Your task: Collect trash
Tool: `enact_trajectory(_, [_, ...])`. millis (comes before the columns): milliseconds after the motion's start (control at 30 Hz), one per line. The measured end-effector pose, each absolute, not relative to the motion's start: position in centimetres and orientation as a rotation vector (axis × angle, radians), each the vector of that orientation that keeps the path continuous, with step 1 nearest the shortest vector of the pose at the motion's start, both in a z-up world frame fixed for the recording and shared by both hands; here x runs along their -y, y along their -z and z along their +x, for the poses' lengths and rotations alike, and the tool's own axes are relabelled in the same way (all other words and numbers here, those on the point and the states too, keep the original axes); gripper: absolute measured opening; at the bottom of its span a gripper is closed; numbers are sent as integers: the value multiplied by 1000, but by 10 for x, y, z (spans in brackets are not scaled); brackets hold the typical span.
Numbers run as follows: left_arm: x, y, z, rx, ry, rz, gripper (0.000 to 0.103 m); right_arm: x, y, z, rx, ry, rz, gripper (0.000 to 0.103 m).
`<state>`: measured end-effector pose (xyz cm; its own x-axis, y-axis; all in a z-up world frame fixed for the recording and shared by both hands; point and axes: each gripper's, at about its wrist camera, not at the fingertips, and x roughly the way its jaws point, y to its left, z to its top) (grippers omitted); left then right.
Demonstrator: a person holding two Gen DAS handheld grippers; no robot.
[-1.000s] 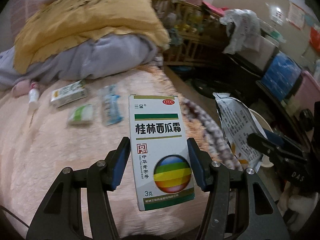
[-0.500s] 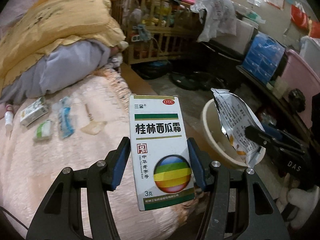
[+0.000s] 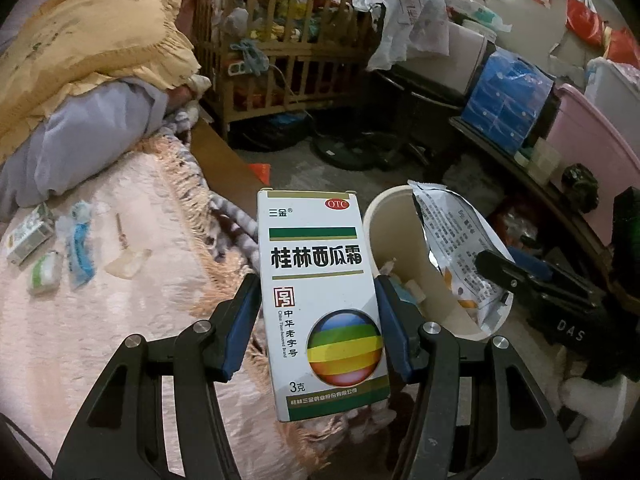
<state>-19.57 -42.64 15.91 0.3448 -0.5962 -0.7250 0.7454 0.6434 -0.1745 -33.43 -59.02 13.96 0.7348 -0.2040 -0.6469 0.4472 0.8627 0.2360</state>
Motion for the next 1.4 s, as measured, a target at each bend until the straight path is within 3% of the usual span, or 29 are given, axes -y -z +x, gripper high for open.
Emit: enact_trajectory(1400, [533, -135, -196, -947, 1030, 202, 56, 677, -119, -366, -662, 562, 483, 58])
